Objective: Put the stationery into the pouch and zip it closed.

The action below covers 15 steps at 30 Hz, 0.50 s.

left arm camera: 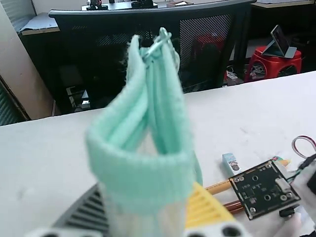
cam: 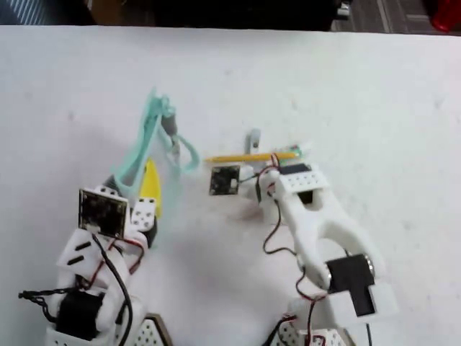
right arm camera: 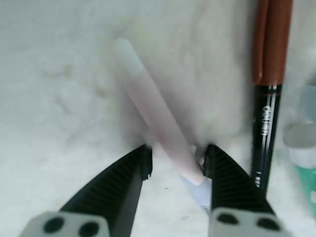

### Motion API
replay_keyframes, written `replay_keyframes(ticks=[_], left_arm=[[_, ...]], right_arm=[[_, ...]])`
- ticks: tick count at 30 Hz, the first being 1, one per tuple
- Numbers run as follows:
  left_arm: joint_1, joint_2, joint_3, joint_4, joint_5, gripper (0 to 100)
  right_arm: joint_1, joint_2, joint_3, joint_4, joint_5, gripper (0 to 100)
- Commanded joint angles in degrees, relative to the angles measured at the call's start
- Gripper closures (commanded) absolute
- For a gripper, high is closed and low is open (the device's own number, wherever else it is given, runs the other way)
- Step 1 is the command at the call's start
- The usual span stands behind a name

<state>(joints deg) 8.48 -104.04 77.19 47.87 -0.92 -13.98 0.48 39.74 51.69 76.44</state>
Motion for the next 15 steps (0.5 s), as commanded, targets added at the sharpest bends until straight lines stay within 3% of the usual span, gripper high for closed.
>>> replay_keyframes(ticks=[1, 7, 15], left_arm=[[0.84, -0.4, -0.79, -1.67, 0.0, 98], [0.84, -0.4, -0.62, -1.67, 0.0, 98], [0.92, -0.4, 0.09, -2.02, 0.09, 98]], right_arm=[[-0.22, 3.38, -3.43, 3.38, 0.53, 83.9], [-0.22, 6.02, -6.59, 6.46, 0.53, 93.0], [-0.22, 5.85, -6.24, 6.46, 0.35, 94.3]])
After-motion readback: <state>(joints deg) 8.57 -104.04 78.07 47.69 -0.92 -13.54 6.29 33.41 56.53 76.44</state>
